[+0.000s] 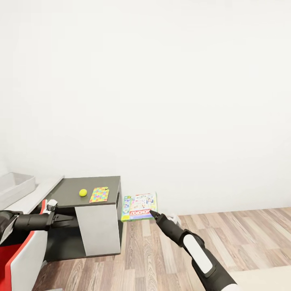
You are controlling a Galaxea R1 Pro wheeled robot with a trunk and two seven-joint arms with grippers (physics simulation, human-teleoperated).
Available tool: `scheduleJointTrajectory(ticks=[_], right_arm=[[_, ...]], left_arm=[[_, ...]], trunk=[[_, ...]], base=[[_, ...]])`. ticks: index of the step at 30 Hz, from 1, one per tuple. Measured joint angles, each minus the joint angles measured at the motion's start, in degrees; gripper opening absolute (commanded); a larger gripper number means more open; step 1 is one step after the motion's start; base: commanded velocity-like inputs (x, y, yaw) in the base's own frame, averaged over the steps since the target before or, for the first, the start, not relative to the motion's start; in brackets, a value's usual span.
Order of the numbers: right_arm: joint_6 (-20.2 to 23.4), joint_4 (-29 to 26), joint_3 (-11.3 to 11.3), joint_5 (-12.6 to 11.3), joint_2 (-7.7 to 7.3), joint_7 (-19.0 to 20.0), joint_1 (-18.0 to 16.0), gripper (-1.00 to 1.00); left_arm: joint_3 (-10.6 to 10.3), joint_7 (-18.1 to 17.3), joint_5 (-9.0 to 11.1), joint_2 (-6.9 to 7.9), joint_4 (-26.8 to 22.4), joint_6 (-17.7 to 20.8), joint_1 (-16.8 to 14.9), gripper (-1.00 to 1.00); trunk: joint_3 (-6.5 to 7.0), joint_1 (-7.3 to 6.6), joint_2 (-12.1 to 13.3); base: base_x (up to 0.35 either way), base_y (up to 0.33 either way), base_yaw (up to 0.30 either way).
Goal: Put all the toys in the child's room - the three board games (two on the bed and one on the table), the two jigsaw puzzles on the table, and the tennis ball on the table - inside the toy box on the table in the child's room.
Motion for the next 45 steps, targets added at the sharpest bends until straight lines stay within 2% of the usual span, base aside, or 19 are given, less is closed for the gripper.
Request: scheduleJointTrajectory(ticks=[2,4,7,9,11,15,19,27,30,34,37,40,42,44,45], right_arm=[[2.22,-3.04,0.05,-0.04,-0.15,-2.68,0.09,-1.00],[3.39,-4.63,0.05,0.02,-0.22,-4.07,0.22,-1.00],[4.44,-6.02,0.00,-0.03,-0.38,-4.90,0.47,-1.00],[4.65,-6.64,-0.12,-0.03,-0.88,-4.70,0.68,-1.00],[4.75,-8.00,-0.13,-0.19,-2.27,-3.52,0.86,-1.00],[4.73,-10.69,-0.33,-0.19,-3.73,-0.39,0.94,-1.00],[4.63,-11.61,-0.50,0.02,-4.09,0.88,0.93,-1.00],[4.58,-11.78,-0.19,0.09,-4.08,1.04,0.88,-1.00],[4.58,-11.73,-0.10,0.11,-4.08,0.98,0.89,-1.00],[4.57,-11.70,-0.11,0.15,-4.08,0.95,0.91,-1.00],[4.57,-11.69,-0.10,0.20,-4.08,0.94,0.88,-1.00],[4.57,-11.69,-0.08,0.22,-4.07,0.94,0.87,-1.00],[4.56,-11.58,-0.05,0.27,-4.08,0.94,0.90,-1.00],[4.52,-11.49,-0.04,0.27,-4.02,0.92,0.89,-1.00],[4.50,-11.41,-0.02,0.31,-3.96,0.89,0.87,-1.00]], left_arm=[[0.06,0.02,0.04,0.22,-1.01,2.39,-0.30,1.00],[0.11,0.06,0.09,0.28,-3.87,6.73,-0.75,1.00],[0.14,0.09,0.25,0.38,-13.04,15.71,-2.16,1.00],[0.11,0.09,0.69,0.44,-17.48,18.94,-2.53,1.00],[0.12,0.10,2.45,0.56,-21.43,21.80,-2.87,1.00],[0.21,-0.01,6.25,1.68,-24.60,23.88,-3.08,1.00],[-0.02,-0.07,7.57,2.37,-25.34,24.22,-3.12,1.00],[-0.53,-0.07,7.83,2.55,-25.49,23.91,-3.05,1.00],[-0.37,-0.07,7.83,3.21,-25.49,23.84,-2.98,1.00],[-0.27,-0.08,7.88,4.97,-25.34,23.63,-2.69,1.00],[-0.25,-0.07,7.92,6.96,-25.02,22.54,-2.31,1.00],[-0.16,-0.07,8.03,9.40,-21.85,17.99,-1.13,1.00],[0.08,-0.09,8.28,10.12,-19.00,15.56,-0.82,1.00],[0.53,-0.11,9.10,10.69,-17.42,14.30,-0.66,1.00],[0.86,-0.11,10.44,11.36,-16.61,13.69,-0.59,1.00]], trunk=[[0.00,0.00,0.00],[0.00,0.00,0.00],[0.01,0.00,0.00],[0.00,0.00,0.00],[0.00,0.00,-0.01],[0.00,0.00,0.00],[0.00,0.00,0.01],[0.18,0.00,0.00],[0.26,0.00,0.00],[0.37,0.00,0.00],[0.46,0.00,0.00],[0.54,0.00,0.00],[0.59,0.00,0.01],[0.65,0.00,0.01],[0.68,0.00,0.00]], base=[[0.000,0.000,0.000],[0.000,0.000,0.000],[0.000,0.000,0.000],[0.000,0.000,0.000],[0.000,0.000,0.000],[0.000,0.000,0.000],[0.000,0.000,0.070],[0.000,0.000,0.250],[0.000,0.000,0.274],[0.000,0.000,0.275],[0.000,0.000,0.275],[0.000,0.000,0.275],[0.000,0.000,0.276],[0.000,0.000,0.276],[0.000,0.000,0.276]])
